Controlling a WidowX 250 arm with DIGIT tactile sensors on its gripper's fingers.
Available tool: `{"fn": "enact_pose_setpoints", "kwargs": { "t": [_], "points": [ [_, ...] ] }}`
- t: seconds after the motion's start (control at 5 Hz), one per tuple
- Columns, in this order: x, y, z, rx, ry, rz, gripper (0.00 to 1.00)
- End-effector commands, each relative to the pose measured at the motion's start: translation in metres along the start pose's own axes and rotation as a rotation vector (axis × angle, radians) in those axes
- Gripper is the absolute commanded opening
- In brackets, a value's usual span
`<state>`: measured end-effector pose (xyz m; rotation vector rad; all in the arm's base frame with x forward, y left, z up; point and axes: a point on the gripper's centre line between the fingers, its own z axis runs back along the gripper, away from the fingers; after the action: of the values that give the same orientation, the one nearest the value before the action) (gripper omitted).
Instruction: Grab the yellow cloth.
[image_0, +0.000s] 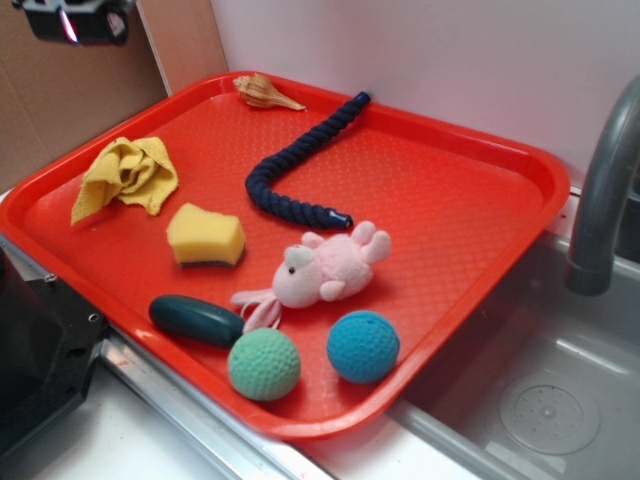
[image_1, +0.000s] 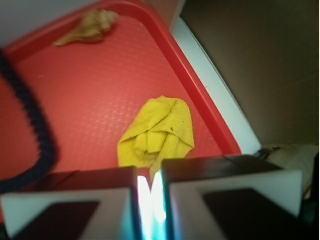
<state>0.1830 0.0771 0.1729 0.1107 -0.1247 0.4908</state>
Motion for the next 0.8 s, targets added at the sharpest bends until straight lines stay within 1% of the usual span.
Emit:
{"fn": "enact_pose_setpoints", "kwargs": {
  "t": [0.0,0.2,0.4,0.6],
  "points": [
    [0.005,0.035,-0.034,-0.016,-0.034,0.099,1.0],
    [0.006,0.038,-0.069,-0.042,0.016,0.159,1.0],
    [-0.003,0.039,-0.089,-0.027,0.066,0.168,1.0],
    [-0.013,0.039,-0.117,-0.068,0.121,0.155,1.0]
  ]
}}
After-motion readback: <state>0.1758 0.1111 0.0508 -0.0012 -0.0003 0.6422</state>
